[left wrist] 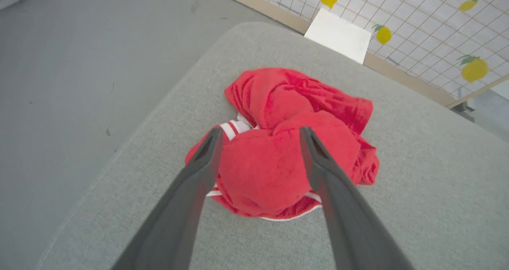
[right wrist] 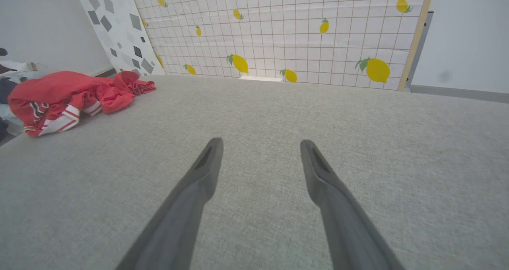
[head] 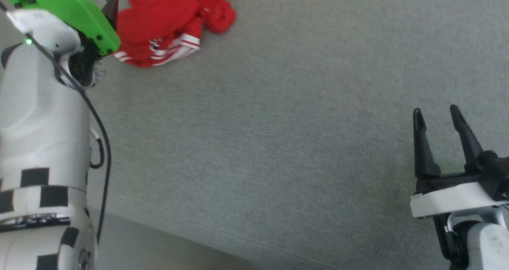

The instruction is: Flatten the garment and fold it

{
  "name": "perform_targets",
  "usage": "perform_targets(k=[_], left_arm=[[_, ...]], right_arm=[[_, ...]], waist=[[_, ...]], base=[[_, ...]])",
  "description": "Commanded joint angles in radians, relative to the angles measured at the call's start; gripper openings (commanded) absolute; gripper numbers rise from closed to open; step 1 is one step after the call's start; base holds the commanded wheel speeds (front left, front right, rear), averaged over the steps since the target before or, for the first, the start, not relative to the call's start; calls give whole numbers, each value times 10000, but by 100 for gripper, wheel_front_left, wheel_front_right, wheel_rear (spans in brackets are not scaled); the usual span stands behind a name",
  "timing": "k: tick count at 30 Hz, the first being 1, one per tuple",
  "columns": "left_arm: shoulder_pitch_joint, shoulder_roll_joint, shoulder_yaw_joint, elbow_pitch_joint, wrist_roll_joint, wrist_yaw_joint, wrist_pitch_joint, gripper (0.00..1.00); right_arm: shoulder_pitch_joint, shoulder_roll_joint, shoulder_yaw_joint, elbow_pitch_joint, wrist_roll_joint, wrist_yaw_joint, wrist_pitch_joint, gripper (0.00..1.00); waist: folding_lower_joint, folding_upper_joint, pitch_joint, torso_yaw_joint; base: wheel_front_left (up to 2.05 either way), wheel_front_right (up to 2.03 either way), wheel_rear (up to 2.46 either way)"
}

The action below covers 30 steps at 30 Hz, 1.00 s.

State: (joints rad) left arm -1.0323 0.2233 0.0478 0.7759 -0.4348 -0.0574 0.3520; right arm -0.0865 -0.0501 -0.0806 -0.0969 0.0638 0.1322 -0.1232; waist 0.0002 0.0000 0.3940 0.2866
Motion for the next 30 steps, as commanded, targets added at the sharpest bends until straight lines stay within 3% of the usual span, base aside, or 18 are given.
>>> perform_targets(k=[1,10,17,18,30], left_arm=[[-294,152,42,160,-160,202,491,100],[-732,470,-52,436,-298,1361,3870,100],[-175,159,-95,-40,-722,1549,5485,98],[-70,168,-99,-233,-719,1535,5404,0],[295,519,327,-1791,-445,1525,2395,0]], right_arm=[[-208,-1,-50,-109,34,-15,-37,100],[-383,-1,-310,-278,120,-15,-237,100],[-367,-1,-494,-353,65,-15,-227,100],[-386,-1,-488,-361,51,-15,-216,100],[-382,-1,-273,130,193,-15,-365,100]], waist=[[-2,0,1468,-1219],[-2,0,2264,-1563],[-2,0,2385,-1387],[-2,0,2375,-1359],[-2,0,1414,-1237]], base=[[0,0,0],[0,0,0],[0,0,0],[0,0,0],[0,0,0]])
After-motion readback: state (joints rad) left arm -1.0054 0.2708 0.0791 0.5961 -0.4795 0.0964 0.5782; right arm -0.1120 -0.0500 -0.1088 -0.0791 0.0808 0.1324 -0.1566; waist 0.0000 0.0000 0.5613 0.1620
